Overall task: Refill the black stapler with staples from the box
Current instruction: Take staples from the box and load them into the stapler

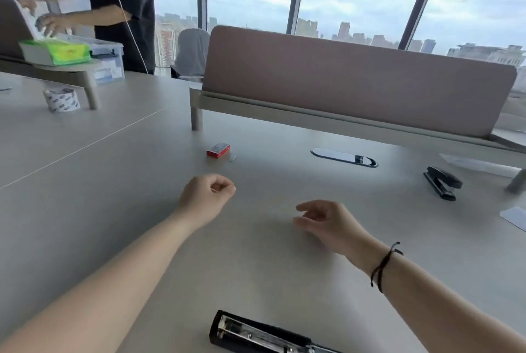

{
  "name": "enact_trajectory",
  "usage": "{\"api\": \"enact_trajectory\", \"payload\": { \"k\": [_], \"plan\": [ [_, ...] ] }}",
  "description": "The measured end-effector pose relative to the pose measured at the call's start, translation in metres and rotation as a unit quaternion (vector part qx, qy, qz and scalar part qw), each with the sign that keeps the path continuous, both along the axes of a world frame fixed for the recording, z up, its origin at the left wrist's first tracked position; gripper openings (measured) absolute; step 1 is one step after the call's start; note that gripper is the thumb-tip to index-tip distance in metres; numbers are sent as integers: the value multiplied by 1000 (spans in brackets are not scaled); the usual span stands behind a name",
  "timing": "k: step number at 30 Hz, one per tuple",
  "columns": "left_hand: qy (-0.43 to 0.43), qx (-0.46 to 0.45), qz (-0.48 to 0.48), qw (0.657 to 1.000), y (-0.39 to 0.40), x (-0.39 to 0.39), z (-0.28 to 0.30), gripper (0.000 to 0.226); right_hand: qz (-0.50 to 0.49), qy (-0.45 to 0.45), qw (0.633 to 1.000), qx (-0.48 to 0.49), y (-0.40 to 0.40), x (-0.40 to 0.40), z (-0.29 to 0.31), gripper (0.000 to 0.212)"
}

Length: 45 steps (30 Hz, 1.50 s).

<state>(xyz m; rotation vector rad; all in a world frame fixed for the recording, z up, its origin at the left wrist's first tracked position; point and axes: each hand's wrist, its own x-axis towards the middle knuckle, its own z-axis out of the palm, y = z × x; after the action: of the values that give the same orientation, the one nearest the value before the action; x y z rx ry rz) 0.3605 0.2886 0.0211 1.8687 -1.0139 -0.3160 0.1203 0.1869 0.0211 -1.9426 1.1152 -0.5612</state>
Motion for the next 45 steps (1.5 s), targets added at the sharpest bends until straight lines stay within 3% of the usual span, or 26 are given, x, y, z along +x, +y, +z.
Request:
{"api": "enact_trajectory", "payload": {
  "k": [8, 16, 20, 27, 37, 39, 43, 45],
  "plan": [
    [-36, 16, 65, 997, -45, 21, -12, 12, 11, 88, 991, -100, -58, 133, -9, 53],
    [-22, -60, 94, 994, -54, 33, -21, 9, 13, 141, 975, -172, -106, 206, -17, 65],
    [-15, -57, 93, 994, -61, 36, -23, 11, 28, 152, 972, -179, -119, 219, -18, 62],
    [-2, -59, 97, 994, -61, 37, -22, 10, 44, 134, 973, -181, -122, 217, -16, 34],
    [1, -61, 82, 995, -56, 33, -16, 12, 45, -19, 999, -7, -91, 173, -5, 22],
    [-46, -84, 48, 994, -52, 26, -13, 21, 36, -38, 998, 36, -76, 157, -1, 21],
    [-190, -123, -58, 972, -37, 0, 3, 43, 37, -105, 985, 130, -42, 116, 16, 40],
    [-228, -133, -77, 962, -26, -13, 16, 45, 50, -155, 968, 191, -23, 89, 29, 36]
  ]
}}
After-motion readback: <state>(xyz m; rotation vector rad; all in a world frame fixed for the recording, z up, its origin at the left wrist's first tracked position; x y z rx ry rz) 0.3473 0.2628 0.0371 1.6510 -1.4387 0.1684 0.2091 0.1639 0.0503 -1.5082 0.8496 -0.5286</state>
